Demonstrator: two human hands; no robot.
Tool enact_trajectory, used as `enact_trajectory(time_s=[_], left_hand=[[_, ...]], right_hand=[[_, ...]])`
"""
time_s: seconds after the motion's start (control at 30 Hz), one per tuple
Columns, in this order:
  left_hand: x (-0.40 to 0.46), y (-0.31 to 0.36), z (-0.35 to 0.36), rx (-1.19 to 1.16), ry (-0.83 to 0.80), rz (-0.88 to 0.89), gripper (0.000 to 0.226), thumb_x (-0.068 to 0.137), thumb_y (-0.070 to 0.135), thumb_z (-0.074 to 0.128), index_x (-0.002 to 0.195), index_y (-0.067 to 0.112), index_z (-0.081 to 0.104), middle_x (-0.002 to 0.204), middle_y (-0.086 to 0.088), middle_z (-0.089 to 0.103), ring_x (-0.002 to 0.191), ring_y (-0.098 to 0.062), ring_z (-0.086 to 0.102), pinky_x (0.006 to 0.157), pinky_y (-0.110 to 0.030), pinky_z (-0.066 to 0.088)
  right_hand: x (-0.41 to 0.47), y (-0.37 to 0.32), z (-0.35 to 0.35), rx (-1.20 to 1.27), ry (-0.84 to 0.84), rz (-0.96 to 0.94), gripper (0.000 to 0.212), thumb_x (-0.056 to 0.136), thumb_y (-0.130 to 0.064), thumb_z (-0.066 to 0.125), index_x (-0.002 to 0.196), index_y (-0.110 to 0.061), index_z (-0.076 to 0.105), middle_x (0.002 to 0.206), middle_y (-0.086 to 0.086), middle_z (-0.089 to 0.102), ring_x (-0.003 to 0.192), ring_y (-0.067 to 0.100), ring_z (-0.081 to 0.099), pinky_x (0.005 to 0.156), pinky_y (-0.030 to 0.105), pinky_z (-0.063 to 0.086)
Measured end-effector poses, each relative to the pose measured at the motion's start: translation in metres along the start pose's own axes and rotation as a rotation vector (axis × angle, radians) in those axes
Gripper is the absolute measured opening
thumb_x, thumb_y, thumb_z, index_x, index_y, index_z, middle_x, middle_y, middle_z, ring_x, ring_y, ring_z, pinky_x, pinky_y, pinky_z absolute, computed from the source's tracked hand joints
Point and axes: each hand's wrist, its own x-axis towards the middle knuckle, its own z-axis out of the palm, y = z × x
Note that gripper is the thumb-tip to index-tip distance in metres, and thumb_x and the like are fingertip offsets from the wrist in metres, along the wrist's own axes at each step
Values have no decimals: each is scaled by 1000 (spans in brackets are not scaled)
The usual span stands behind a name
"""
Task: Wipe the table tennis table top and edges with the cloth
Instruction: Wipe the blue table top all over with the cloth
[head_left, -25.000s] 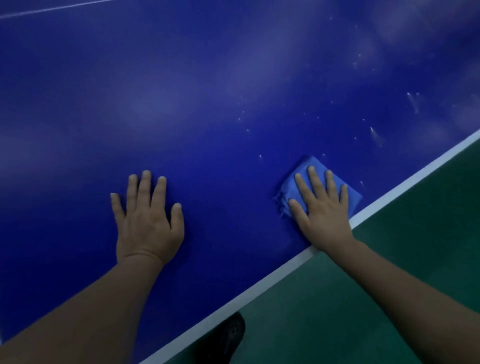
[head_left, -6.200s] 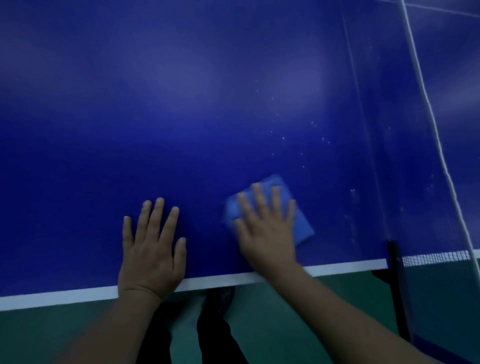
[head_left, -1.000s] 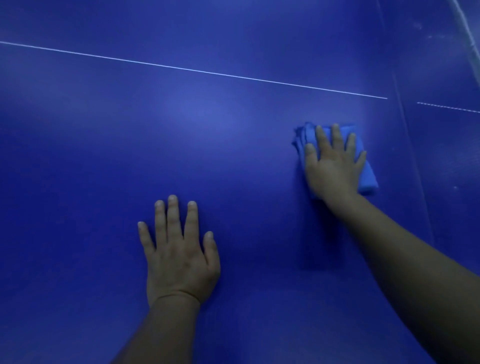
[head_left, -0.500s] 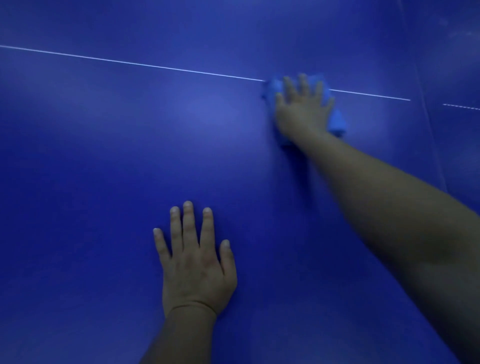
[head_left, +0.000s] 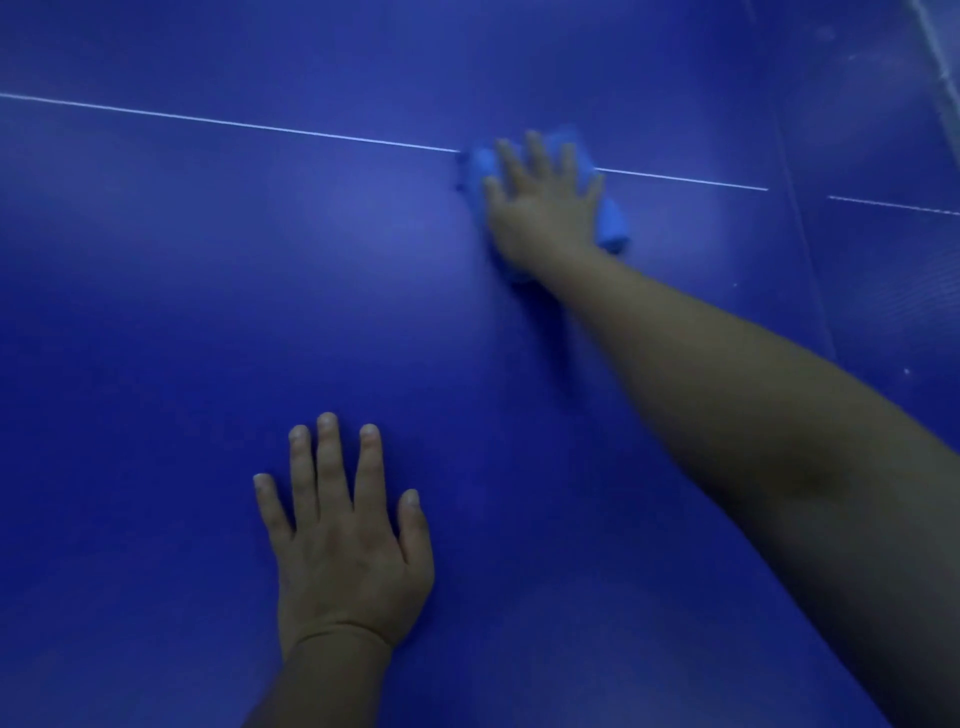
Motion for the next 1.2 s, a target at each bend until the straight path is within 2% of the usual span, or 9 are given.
enact_trajectory(time_s=[0.1,0.17,0.4,0.5,0.63,0.73,0.87,1.0,1.2], left_hand=[[0,0,0,-23,-9,-6,70,93,46,32,152,8,41,164,-17,24,154,-34,12,122,-57,-1],[0,-1,0,-29,-8,-4,70,93,45,33,151,8,41,164,-17,24,154,-34,13,122,-59,1],[1,-2,3,-34,2,-9,71,91,46,34,150,8,43,164,-17,24,154,-34,12,121,-59,1],[1,-1,3,-38,5,-21,71,90,47,34,150,8,43,164,-16,24,154,-33,12,121,-58,1],[2,-1,2,-22,-20,-28,72,90,47,33,150,8,42,164,-18,25,154,-34,13,120,-64,6],[2,0,2,-38,-13,-38,72,89,47,34,149,8,44,163,-18,25,153,-35,13,120,-65,6],[3,1,2,-32,-4,-43,72,89,47,34,148,7,45,162,-19,27,152,-37,16,119,-65,7],[3,1,3,-21,-3,-40,73,89,48,34,148,8,45,163,-18,26,153,-35,15,120,-60,4],[3,1,2,-22,-17,-50,73,89,48,33,149,8,44,163,-17,25,153,-34,13,120,-62,4]], right_hand=[[-7,92,-10,91,60,415,59,104,-54,17,160,-38,13,170,-7,3,155,31,-2,119,65,-1],[-32,107,-7,104,84,537,60,104,-53,18,161,-35,12,170,-5,2,155,32,-4,119,65,-2],[-16,72,-1,-9,13,36,58,106,-52,22,161,-35,13,170,-4,3,155,30,-4,120,61,-5],[16,118,-17,9,24,208,59,105,-54,20,161,-35,13,170,-4,3,155,33,-2,120,63,-2],[-36,151,-6,91,99,464,60,104,-53,20,161,-33,15,170,-1,5,155,33,-2,120,63,-4],[-61,136,7,49,96,367,61,104,-53,22,161,-32,15,170,-1,4,155,34,-3,119,62,-6],[-2,132,-8,29,43,167,60,104,-54,22,160,-35,15,170,-4,4,155,31,-3,121,61,-4],[37,165,-24,60,31,328,62,103,-56,19,161,-35,12,170,-4,3,155,34,-4,121,63,-3],[-71,197,-3,144,97,543,64,102,-56,23,161,-31,16,170,1,6,154,37,-2,120,64,-2]])
